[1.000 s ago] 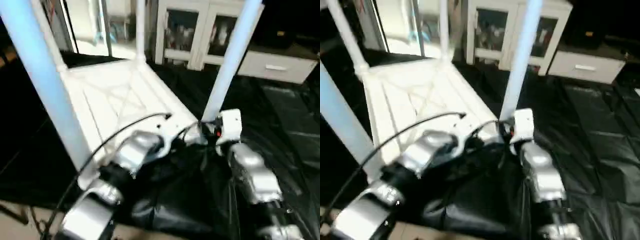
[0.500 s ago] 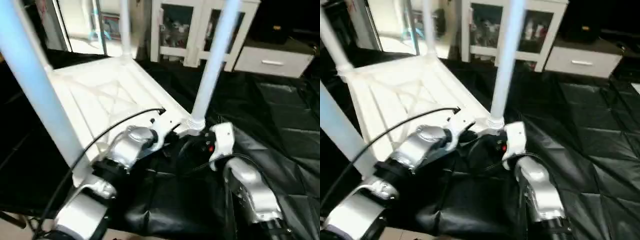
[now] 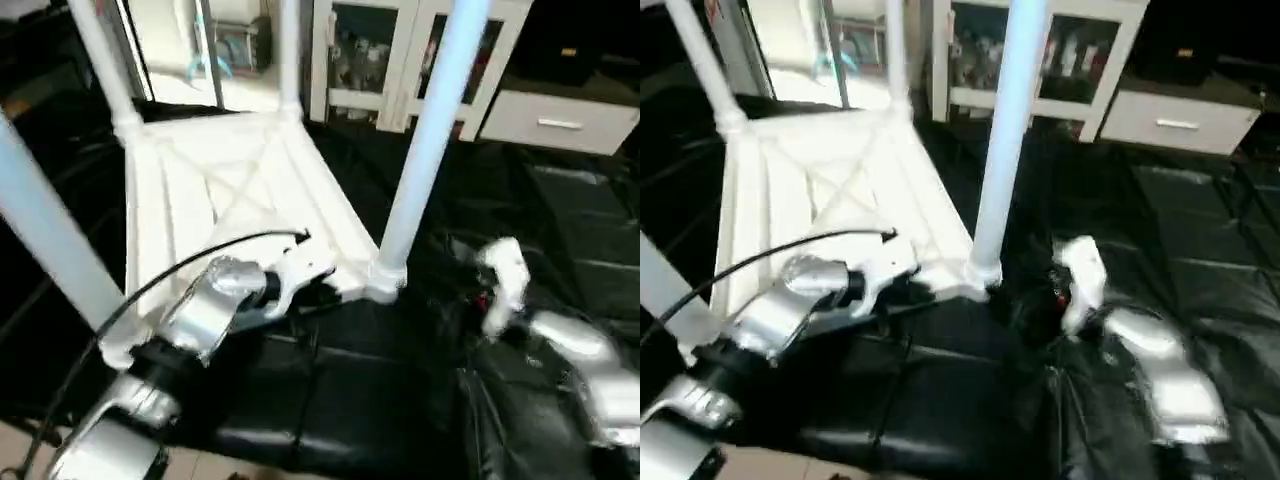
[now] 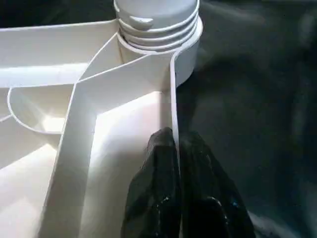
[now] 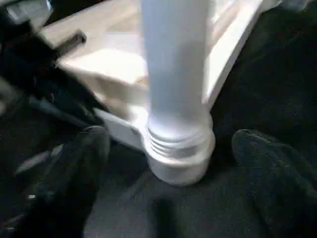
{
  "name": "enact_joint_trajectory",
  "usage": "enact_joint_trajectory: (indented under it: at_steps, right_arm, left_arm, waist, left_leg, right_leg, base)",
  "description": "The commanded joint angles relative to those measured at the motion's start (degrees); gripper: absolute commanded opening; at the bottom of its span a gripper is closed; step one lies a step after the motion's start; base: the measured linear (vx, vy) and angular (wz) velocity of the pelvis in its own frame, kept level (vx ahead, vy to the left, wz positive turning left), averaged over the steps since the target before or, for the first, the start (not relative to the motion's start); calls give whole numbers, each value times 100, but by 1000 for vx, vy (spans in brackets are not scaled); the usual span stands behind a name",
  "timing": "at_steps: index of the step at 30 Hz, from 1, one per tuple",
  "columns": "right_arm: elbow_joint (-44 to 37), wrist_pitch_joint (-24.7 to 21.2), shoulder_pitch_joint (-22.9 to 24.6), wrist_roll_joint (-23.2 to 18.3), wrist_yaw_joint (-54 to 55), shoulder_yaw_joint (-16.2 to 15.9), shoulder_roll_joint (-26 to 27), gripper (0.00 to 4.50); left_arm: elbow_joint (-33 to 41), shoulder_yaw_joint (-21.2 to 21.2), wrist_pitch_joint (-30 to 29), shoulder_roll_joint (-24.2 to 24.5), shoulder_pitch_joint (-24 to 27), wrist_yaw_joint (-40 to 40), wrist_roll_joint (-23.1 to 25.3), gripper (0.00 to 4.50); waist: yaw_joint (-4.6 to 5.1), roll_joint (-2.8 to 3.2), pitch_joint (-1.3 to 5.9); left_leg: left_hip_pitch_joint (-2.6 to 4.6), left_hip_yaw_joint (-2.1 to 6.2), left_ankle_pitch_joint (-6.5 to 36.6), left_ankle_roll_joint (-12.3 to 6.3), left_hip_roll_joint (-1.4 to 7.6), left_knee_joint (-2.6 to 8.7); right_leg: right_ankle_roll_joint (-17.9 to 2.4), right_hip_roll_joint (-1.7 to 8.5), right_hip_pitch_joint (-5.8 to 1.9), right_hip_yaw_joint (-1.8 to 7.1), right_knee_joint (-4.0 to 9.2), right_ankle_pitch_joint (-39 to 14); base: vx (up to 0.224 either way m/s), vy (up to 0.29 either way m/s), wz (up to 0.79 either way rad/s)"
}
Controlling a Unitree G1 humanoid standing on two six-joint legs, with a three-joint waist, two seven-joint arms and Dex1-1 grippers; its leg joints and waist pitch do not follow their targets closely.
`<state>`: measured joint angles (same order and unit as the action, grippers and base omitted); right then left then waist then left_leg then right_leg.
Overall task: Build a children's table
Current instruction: Rotate leg to tighten
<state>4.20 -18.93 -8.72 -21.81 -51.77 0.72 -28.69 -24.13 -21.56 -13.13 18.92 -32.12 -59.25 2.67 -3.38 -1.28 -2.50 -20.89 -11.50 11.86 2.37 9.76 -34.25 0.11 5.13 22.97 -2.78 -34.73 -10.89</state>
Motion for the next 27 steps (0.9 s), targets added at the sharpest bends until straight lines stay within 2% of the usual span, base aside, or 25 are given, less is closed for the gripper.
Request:
enact_joint_trajectory:
  at_steps: [1, 4, 5, 6, 7, 8, 10, 12, 16, 19, 21, 27]
  right_arm:
    - [-157, -183, 17, -151, -557, -155, -188, 447]
    - [-130, -220, 4, -143, -834, -266, -289, 447]
    - [15, -27, -93, 83, -759, -378, -252, 447]
    - [15, -27, -93, 83, -759, -378, -252, 447]
    - [135, 110, -174, 247, -707, -463, -216, 447]
    - [258, 238, -273, 383, -692, -546, -186, 447]
    - [321, 191, -395, 334, -834, -634, -189, 447]
    - [320, 174, -438, 308, -915, -681, -215, 447]
    - [439, 210, -566, 400, -1150, -857, -276, 447]
    - [694, 384, -704, 614, -1202, -983, -279, 421]
    - [820, 490, -775, 708, -1230, -1056, -268, 403]
    - [1007, 611, -877, 731, -1256, -1069, -171, 350]
  left_arm:
    - [218, -336, 97, 77, 244, -605, -200, 0]
    - [420, -424, 108, 180, 318, -836, -263, 0]
    - [444, -428, 88, 171, 323, -831, -268, 0]
    - [444, -428, 88, 171, 323, -831, -268, 0]
    - [463, -434, 74, 164, 327, -828, -269, 0]
    - [480, -442, 63, 158, 329, -833, -264, 0]
    - [534, -437, 42, 157, 352, -873, -245, 0]
    - [572, -438, 31, 169, 366, -912, -244, 0]
    - [634, -455, 13, 197, 388, -952, -239, 0]
    - [648, -464, 0, 207, 386, -963, -230, 0]
    - [635, -473, -1, 213, 372, -970, -228, 0]
    - [645, -463, -32, 229, 371, -984, -219, 0]
  waist:
    - [-30, -58, 298]
    - [-39, -57, 287]
    - [-49, -51, 284]
    - [-63, -69, 278]
    - [-87, -57, 279]
    - [-87, -70, 271]
    - [-101, -76, 275]
    - [-128, -74, 284]
    - [-148, -79, 311]
    - [-144, -70, 306]
    - [-150, -77, 309]
    - [-150, -69, 318]
  left_leg:
    - [48, 166, 943, -474, 387, 436]
    - [60, 159, 974, -469, 393, 434]
    - [68, 155, 982, -457, 396, 436]
    - [80, 149, 995, -406, 396, 439]
    - [86, 150, 1024, -347, 403, 445]
    - [80, 147, 1057, -321, 394, 450]
    - [88, 154, 1170, -237, 389, 453]
    - [83, 154, 1090, -254, 390, 445]
    - [63, 145, 700, -408, 376, 410]
    - [72, 133, 727, -416, 371, 403]
    - [74, 139, 808, -368, 376, 404]
    - [74, 136, 698, -442, 374, 392]
  right_leg:
    - [-1420, 384, -264, 254, 384, -748]
    - [-1442, 389, -234, 250, 396, -932]
    - [-1447, 386, -224, 251, 402, -954]
    - [-1437, 381, -207, 247, 404, -1032]
    - [-1420, 387, -200, 248, 402, -1087]
    - [-1400, 379, -202, 247, 412, -1137]
    - [-1328, 393, -205, 252, 415, -1321]
    - [-1303, 393, -218, 261, 400, -1192]
    - [-1423, 376, -241, 246, 333, -624]
    - [-1481, 378, -227, 242, 345, -668]
    - [-1444, 385, -238, 249, 352, -816]
    - [-1513, 378, -241, 245, 327, -605]
  base:
    - [0, 0, 0]
    - [0, 0, 0]
    - [0, 0, 0]
    - [0, 0, 0]
    - [0, 0, 0]
    - [0, 0, 0]
    - [0, 0, 0]
    - [0, 0, 0]
    - [0, 0, 0]
    - [0, 0, 0]
    - [0, 0, 0]
    - [0, 0, 0]
